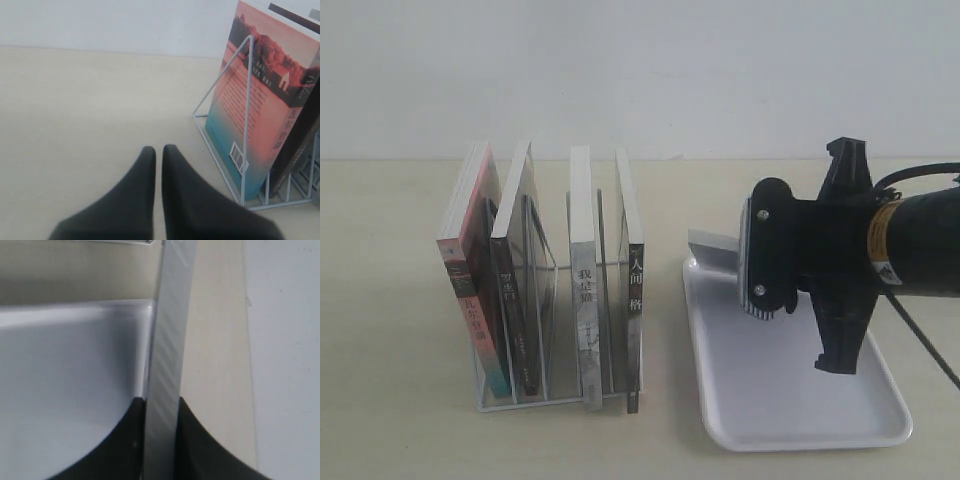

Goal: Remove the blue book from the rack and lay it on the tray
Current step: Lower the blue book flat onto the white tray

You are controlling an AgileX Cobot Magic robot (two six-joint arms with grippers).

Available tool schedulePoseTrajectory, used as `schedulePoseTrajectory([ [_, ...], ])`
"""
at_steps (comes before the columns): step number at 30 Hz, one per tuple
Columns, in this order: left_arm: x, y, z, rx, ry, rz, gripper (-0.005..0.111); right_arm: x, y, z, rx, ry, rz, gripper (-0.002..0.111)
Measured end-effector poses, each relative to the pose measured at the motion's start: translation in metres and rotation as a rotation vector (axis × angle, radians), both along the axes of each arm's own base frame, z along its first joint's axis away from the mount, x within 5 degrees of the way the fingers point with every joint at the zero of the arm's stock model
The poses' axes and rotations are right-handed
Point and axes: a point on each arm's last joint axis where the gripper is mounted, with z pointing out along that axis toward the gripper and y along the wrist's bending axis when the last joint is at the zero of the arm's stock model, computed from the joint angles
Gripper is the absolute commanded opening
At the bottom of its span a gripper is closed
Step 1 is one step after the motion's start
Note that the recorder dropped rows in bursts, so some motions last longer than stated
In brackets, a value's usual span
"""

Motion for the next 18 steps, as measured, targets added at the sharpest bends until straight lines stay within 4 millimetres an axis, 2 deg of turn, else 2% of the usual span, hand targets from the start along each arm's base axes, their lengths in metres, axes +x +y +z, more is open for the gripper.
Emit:
schedulePoseTrajectory([
  [9,0.0,0.0,0.0,0.0,0.0,0.0,0.004,0.007,0.004,-0.017,-0.09,0.014,0.058,0.0],
  [18,0.0,0.0,0.0,0.0,0.0,0.0,0.004,0.009,0.003,-0.022,-0.171,0.0,0.089,0.0],
])
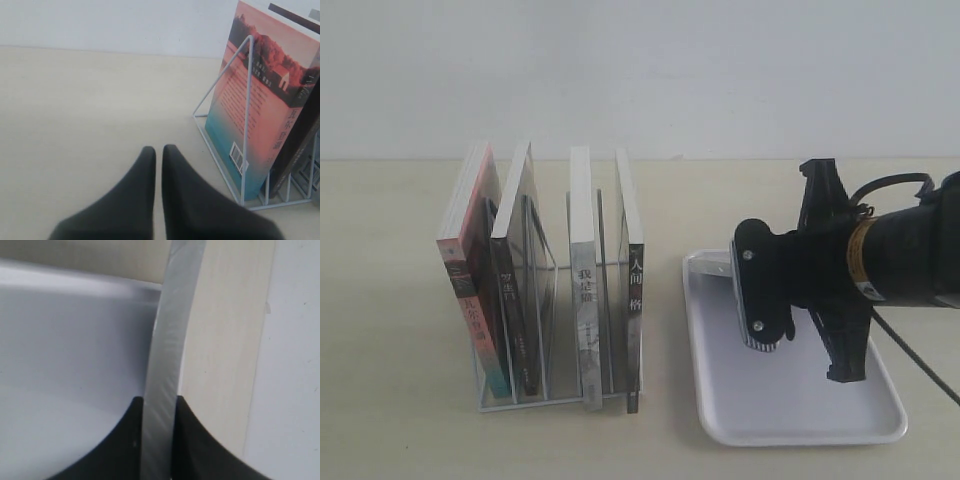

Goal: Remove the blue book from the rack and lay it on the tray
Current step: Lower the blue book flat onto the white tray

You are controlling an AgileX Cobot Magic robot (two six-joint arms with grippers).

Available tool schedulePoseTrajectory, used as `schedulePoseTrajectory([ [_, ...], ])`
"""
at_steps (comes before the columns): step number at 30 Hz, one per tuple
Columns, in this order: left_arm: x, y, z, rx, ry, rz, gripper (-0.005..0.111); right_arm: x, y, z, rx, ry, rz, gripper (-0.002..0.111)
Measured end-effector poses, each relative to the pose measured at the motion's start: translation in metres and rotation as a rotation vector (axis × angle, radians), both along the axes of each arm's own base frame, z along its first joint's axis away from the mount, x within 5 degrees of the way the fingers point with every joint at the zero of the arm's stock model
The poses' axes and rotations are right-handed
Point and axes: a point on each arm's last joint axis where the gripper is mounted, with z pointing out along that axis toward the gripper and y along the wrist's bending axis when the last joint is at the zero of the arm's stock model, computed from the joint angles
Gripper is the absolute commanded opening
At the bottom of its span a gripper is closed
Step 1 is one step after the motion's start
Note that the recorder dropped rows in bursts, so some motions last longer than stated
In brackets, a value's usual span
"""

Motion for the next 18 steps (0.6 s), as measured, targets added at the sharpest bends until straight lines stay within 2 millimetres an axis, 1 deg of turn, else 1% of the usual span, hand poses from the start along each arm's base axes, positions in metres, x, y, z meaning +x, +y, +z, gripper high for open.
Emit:
schedulePoseTrajectory([
  [7,0.0,0.0,0.0,0.0,0.0,0.0,0.004,0.0002,-0.0021,-0.001,-0.029,0.001,-0.006,0.0],
  [9,0.0,0.0,0.0,0.0,0.0,0.0,0.004,0.0002,-0.0025,-0.0011,-0.032,0.002,-0.009,0.003],
  [11,0.0,0.0,0.0,0.0,0.0,0.0,0.004,0.0002,-0.0027,-0.0012,-0.034,0.003,-0.01,0.01],
  [13,0.0,0.0,0.0,0.0,0.0,0.0,0.004,0.0002,-0.0029,-0.0012,-0.036,0.003,-0.012,0.021],
  [16,0.0,0.0,0.0,0.0,0.0,0.0,0.004,0.0003,-0.005,-0.0024,-0.054,0.01,-0.03,0.04],
  [18,0.0,0.0,0.0,0.0,0.0,0.0,0.004,0.0004,-0.0067,-0.0033,-0.065,0.017,-0.047,0.049],
])
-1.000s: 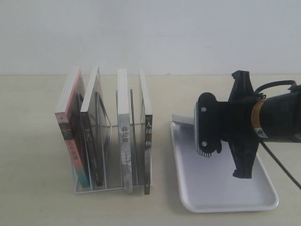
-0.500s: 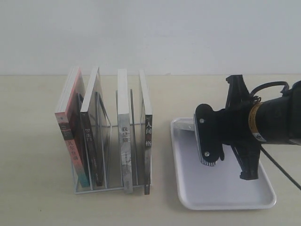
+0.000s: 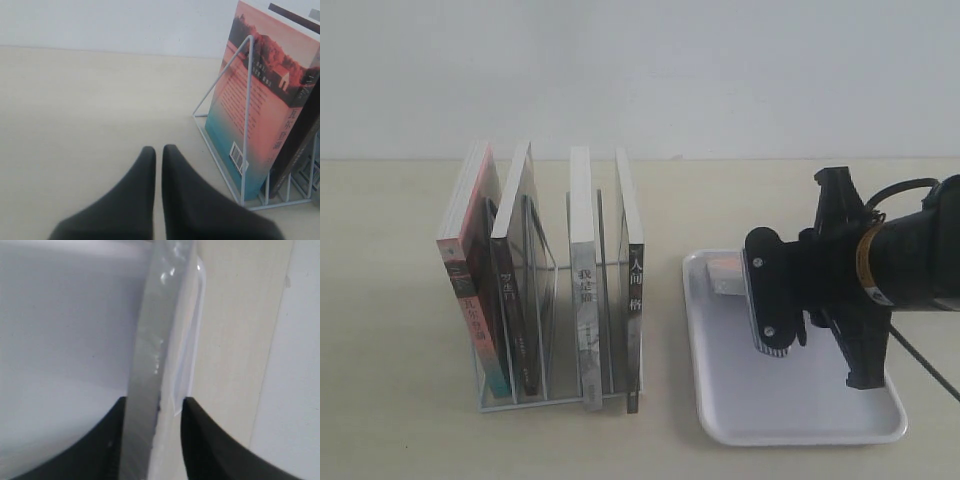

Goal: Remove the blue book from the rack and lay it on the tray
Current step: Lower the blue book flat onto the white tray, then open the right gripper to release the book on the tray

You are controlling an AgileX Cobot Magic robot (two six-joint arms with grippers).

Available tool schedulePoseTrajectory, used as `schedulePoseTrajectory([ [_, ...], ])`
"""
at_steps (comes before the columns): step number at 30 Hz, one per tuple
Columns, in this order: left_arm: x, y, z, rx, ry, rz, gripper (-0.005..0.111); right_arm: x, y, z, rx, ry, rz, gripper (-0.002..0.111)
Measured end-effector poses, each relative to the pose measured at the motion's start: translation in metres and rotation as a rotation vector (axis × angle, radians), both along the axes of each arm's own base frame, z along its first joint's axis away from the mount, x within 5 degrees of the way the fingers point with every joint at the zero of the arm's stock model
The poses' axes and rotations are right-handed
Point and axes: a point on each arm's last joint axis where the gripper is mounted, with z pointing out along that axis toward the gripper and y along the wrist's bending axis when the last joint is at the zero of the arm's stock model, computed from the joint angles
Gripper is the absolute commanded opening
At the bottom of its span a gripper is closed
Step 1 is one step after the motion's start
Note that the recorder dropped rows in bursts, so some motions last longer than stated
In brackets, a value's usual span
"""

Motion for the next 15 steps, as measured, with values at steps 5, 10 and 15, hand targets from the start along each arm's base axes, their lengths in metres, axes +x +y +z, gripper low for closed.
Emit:
schedulePoseTrajectory([
  [5,0.0,0.0,0.0,0.0,0.0,0.0,0.004,0.0,0.0,0.0,0.023,0.007,-0.03,0.061],
  [10,0.0,0.0,0.0,0.0,0.0,0.0,0.004,-0.001,0.0,0.002,0.058,0.007,-0.055,0.061],
  [15,0.0,0.0,0.0,0.0,0.0,0.0,0.004,-0.005,-0.002,0.016,0.103,-0.031,-0.064,0.061],
])
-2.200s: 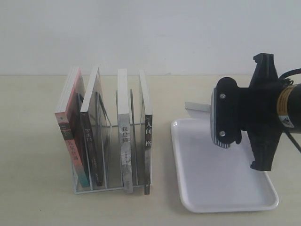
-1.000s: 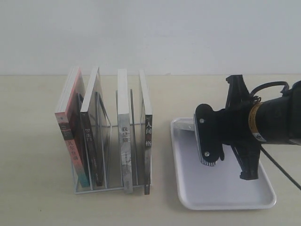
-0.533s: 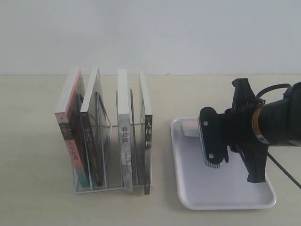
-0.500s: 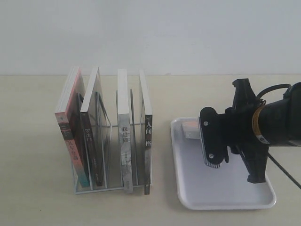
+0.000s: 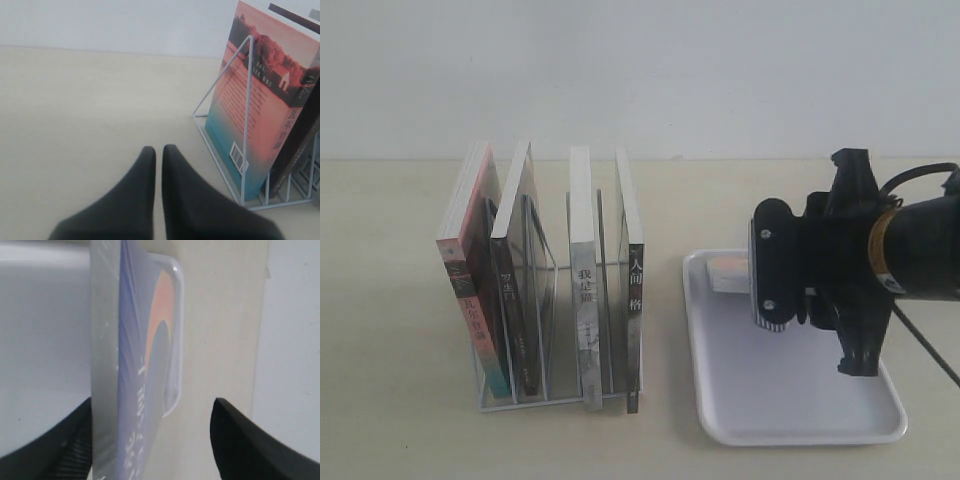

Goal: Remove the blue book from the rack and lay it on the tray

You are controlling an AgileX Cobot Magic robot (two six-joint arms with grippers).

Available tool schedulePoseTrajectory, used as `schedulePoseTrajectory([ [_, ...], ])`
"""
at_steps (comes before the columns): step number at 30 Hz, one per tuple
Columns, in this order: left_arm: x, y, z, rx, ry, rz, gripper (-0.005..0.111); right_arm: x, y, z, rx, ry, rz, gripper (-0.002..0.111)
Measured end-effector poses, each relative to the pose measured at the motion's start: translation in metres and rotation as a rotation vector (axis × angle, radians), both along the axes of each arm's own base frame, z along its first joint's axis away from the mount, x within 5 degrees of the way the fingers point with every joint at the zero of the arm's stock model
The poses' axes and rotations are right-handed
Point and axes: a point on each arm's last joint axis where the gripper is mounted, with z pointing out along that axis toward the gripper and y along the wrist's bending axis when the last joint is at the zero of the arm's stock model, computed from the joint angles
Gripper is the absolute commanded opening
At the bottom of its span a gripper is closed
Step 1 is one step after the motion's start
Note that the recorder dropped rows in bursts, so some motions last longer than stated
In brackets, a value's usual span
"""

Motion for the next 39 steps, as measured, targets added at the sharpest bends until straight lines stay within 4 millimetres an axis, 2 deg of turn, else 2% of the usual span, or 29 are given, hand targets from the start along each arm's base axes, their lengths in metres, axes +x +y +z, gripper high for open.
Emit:
schedulePoseTrajectory([
  [16,0.0,0.0,0.0,0.0,0.0,0.0,0.004,-0.04,-0.026,0.079,0.265,-0.205,-0.067,0.061],
  [19,0.0,0.0,0.0,0.0,0.0,0.0,0.004,-0.059,-0.038,0.102,0.397,-0.26,-0.096,0.061],
  [21,0.0,0.0,0.0,0.0,0.0,0.0,0.004,-0.07,-0.043,0.112,0.495,-0.262,-0.12,0.057],
  [22,0.0,0.0,0.0,0.0,0.0,0.0,0.004,-0.073,-0.044,0.114,0.521,-0.26,-0.126,0.045],
  [23,0.0,0.0,0.0,0.0,0.0,0.0,0.004,-0.079,-0.047,0.118,0.594,-0.244,-0.146,0.038],
  [24,0.0,0.0,0.0,0.0,0.0,0.0,0.004,-0.082,-0.047,0.12,0.629,-0.229,-0.159,0.016],
  [25,0.0,0.0,0.0,0.0,0.0,0.0,0.004,-0.088,-0.049,0.12,0.72,-0.161,-0.208,0.0],
  [32,0.0,0.0,0.0,0.0,0.0,0.0,0.004,-0.105,-0.037,0.109,1.095,0.291,-0.455,0.0],
  [39,0.0,0.0,0.0,0.0,0.0,0.0,0.004,-0.108,-0.034,0.11,1.175,0.379,-0.491,0.0],
])
